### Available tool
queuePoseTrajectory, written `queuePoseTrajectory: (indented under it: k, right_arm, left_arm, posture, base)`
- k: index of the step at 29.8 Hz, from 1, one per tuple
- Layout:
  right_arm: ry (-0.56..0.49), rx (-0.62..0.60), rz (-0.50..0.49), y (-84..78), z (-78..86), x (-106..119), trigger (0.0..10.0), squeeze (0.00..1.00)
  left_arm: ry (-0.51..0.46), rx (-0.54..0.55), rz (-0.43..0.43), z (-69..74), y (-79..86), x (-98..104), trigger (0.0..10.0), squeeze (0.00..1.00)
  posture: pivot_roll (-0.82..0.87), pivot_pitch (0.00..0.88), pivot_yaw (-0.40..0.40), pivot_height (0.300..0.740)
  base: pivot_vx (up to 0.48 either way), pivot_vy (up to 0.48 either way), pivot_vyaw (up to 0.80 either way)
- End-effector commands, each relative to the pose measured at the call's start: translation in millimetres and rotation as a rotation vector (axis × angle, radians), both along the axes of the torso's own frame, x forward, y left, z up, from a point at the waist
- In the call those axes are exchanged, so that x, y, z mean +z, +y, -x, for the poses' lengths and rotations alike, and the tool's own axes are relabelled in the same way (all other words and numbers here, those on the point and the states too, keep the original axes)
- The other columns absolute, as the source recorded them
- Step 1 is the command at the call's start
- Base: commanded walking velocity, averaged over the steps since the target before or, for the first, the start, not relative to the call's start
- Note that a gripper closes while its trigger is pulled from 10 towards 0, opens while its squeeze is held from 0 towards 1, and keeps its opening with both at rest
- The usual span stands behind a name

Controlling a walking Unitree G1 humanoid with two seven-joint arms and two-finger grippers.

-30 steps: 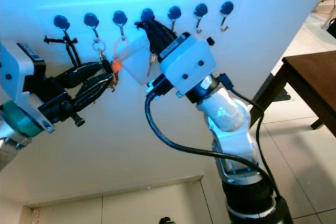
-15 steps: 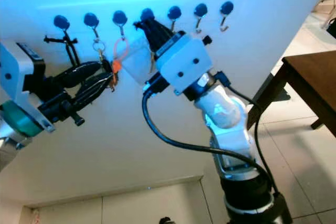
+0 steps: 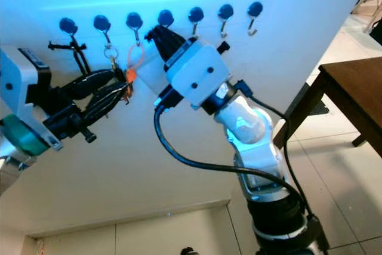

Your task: Hang keys on a hook

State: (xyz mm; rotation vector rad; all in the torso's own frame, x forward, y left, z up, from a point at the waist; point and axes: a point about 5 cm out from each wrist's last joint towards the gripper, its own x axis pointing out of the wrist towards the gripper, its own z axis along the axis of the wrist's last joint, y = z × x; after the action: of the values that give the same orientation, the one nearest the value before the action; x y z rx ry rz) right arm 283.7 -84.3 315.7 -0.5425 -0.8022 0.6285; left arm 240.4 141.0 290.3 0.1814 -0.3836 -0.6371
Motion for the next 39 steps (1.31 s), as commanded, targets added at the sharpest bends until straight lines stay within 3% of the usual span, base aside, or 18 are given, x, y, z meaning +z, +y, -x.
queuePoseTrajectory:
  k: [1,9,21,29,30,35,36,37,38,39]
  right_arm:
    - [0.038,0.067,0.038,9.6,3.8,-10,10.0,0.0]
    - [0.063,0.084,0.085,11.4,5.0,-18,10.0,0.0]
    - [0.121,0.01,0.154,4.4,-4.8,-32,10.0,0.0]
    - [0.102,0.001,0.112,2.8,-5.1,-27,10.0,0.0]
    - [0.105,0.022,0.049,1.5,-3.3,-24,10.0,1.0]
    - [0.109,0.037,0.005,0.5,-2.1,-23,10.0,1.0]
    - [0.15,0.083,-0.092,-1.0,0.5,-19,10.0,1.0]
    - [0.15,0.083,-0.092,-1.0,0.5,-19,10.0,1.0]
    - [0.323,0.249,-0.221,-3.5,8.2,-23,10.0,0.05]
    - [0.438,0.387,-0.286,-2.9,16.1,-25,10.0,0.05]
  left_arm:
    - [0.002,-0.01,-0.005,2.6,-1.6,-1,10.0,0.0]
    - [-0.001,-0.014,-0.006,2.4,-1.8,-1,10.0,0.0]
    - [0.0,-0.014,-0.006,2.7,-2.1,-1,10.0,0.0]
    - [0.002,-0.013,-0.008,2.8,-2.0,-1,10.0,0.0]
    - [0.005,-0.013,-0.009,2.7,-2.4,-2,10.0,0.0]
    - [0.007,-0.012,-0.01,2.6,-2.8,-3,10.0,0.0]
    - [0.008,-0.014,-0.01,2.4,-3.2,-3,10.0,0.0]
    - [0.008,-0.014,-0.01,2.4,-3.2,-3,10.0,0.0]
    - [0.009,-0.017,-0.009,2.2,-3.8,-3,10.0,0.0]
    - [0.009,-0.02,-0.007,2.2,-4.0,-2,10.0,0.0]
  posture:
    - [-0.08,0.084,0.091,0.74]
    - [-0.08,0.081,0.091,0.74]
    - [-0.08,0.086,0.092,0.74]
    - [-0.08,0.088,0.092,0.74]
    - [-0.08,0.088,0.092,0.74]
    - [-0.08,0.088,0.092,0.74]
    - [-0.08,0.095,0.095,0.74]
    - [-0.08,0.095,0.095,0.74]
    - [-0.08,0.096,0.096,0.74]
    - [-0.08,0.099,0.097,0.74]
  base:
    - [0.0,0.0,0.0]
    - [0.0,0.0,0.0]
    - [0.0,0.0,0.0]
    - [0.0,0.0,0.0]
    - [0.0,0.0,0.0]
    - [0.0,0.0,0.0]
    - [0.0,0.0,0.0]
    - [0.0,0.0,0.0]
    - [0.0,0.0,0.0]
    - [0.0,0.0,0.0]
